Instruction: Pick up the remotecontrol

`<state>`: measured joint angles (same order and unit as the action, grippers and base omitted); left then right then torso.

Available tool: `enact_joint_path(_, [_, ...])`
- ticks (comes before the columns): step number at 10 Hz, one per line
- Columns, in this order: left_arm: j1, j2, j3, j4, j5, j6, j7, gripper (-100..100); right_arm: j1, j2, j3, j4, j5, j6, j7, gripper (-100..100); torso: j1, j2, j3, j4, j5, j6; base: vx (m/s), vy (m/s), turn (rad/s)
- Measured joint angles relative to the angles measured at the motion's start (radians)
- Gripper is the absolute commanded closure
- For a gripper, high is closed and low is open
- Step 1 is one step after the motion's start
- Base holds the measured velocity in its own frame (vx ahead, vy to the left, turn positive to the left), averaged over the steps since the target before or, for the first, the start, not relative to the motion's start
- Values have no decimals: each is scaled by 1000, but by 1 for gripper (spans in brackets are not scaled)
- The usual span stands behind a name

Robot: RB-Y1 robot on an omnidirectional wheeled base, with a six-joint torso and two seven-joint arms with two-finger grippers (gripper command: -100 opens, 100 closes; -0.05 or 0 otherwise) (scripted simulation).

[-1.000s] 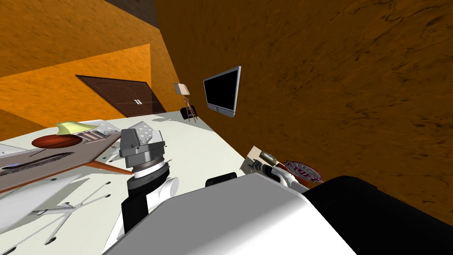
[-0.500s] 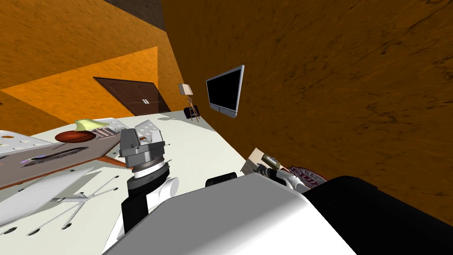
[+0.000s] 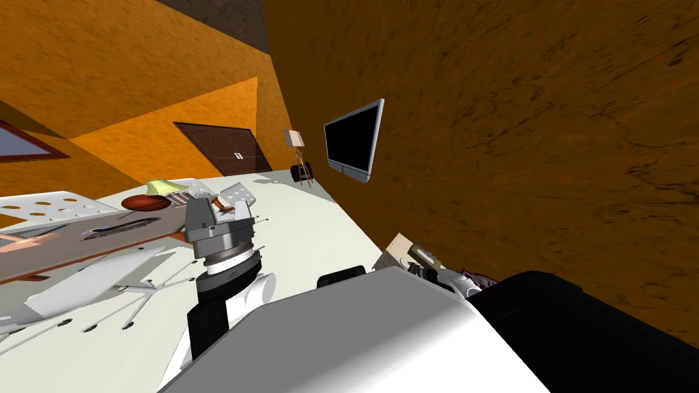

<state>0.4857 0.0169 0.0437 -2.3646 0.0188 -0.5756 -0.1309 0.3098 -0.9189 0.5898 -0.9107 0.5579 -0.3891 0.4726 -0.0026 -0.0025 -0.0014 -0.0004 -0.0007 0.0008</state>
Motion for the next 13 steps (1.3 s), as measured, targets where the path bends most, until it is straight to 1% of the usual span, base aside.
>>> enact_joint_path(1, [0, 0, 0, 0, 0, 0, 0, 0, -8, -11, 28, 28, 1, -2, -6, -100, 0, 0, 0, 0, 0, 0, 41, -57, 124])
enact_joint_path(2, [0, 0, 0, 0, 0, 0, 0, 0, -18, -18, 53, 69, 3, -8, -12, -100, -1, -1, 0, 0, 0, 0, 50, -58, 123])
enact_joint_path(3, [0, 0, 0, 0, 0, 0, 0, 0, -13, -31, 74, 81, 3, -7, -19, -100, -1, -1, -1, 0, 0, 0, 49, -57, 91])
enact_joint_path(4, [0, 0, 0, 0, 0, 0, 0, 0, -19, -28, 97, 103, 7, -2, -23, -100, -1, -1, -1, 0, 0, 0, 41, -72, 90])
enact_joint_path(5, [0, 0, 0, 0, 0, 0, 0, 0, -15, -36, 114, 126, 6, -10, -25, -100, -2, -1, 0, 0, 0, 0, 17, -39, 20])
enact_joint_path(6, [0, 0, 0, 0, 0, 0, 0, 0, -14, -38, 116, 129, 6, -13, -25, 0, 0, 0, 0, 0, 0, 0, 3, -7, -1])
enact_joint_path(7, [0, 0, 0, 0, 0, 0, 0, 0, -14, -37, 116, 129, 6, -13, -25, -100, 2, 1, 1, 0, 0, 0, -4, -33, 68])
enact_joint_path(9, [0, 0, 0, 0, 0, 0, 0, 0, -27, 10, 110, 165, 10, -2, -10, -100, 0, 2, 1, 1, 0, 0, -10, -63, 73])
enact_joint_path(10, [0, 0, 0, 0, 0, 0, 0, 0, -31, 28, 111, 170, 12, 11, -8, -100, -1, 3, 2, 1, 0, 0, -7, -34, 23])
enact_joint_path(11, [0, 0, 0, 0, 0, 0, 0, 0, -31, 30, 111, 170, 12, 15, -8, 100, 1, 2, 1, 1, 0, 0, 0, 0, 0])
enact_joint_path(13, [0, 0, 0, 0, 0, 0, 0, 0, -31, 31, 112, 169, 12, 13, -8, 100, 1, 2, 1, 1, 0, 0, 0, 0, 0])
